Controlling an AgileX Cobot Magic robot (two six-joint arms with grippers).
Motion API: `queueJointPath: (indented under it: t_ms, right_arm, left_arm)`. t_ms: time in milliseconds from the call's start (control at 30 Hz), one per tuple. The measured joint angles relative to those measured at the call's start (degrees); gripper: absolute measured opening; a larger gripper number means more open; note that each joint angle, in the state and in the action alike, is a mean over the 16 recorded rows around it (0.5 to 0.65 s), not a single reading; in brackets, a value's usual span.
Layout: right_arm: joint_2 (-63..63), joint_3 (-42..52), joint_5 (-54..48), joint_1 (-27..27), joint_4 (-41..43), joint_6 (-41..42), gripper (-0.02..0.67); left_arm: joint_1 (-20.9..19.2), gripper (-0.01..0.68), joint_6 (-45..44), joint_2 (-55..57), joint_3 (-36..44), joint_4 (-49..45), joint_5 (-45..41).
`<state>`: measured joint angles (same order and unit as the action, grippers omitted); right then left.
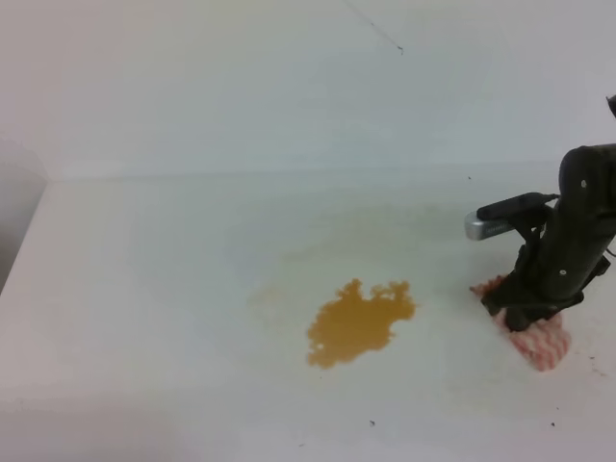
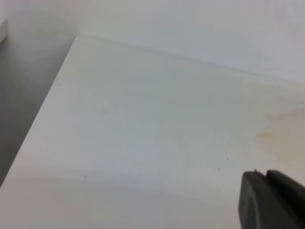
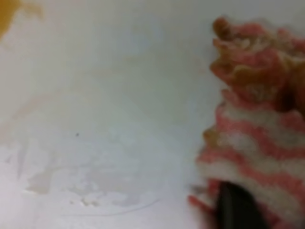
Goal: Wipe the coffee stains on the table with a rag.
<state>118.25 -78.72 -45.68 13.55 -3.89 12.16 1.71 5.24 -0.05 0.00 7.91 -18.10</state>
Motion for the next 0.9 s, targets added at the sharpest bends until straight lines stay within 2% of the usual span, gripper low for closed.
queueJointPath:
  t_ms: [200,333,600,900]
  right_arm:
    - [1.29,-4.31,-2.6,0.0,-0.85,0.01,0.12]
    - [1.65,-8.06,-3.74,0.0,-3.37,0.51,0.062]
    - [2.53,-13.9,-3.2,0.0,-11.55,3.05,0.05]
    - [7.14,-15.08,-1.37,1.06,-21.5,7.04,0.049]
  left_arm:
    - [0.0,-0.003,0.0,0.0,0.0,0.0,0.0]
    - [0.0,-0.003,0.0,0.0,0.0,0.0,0.0]
    - [0.0,-0.003,0.0,0.0,0.0,0.0,0.0]
    - [0.0,-0.003,0.0,0.0,0.0,0.0,0.0]
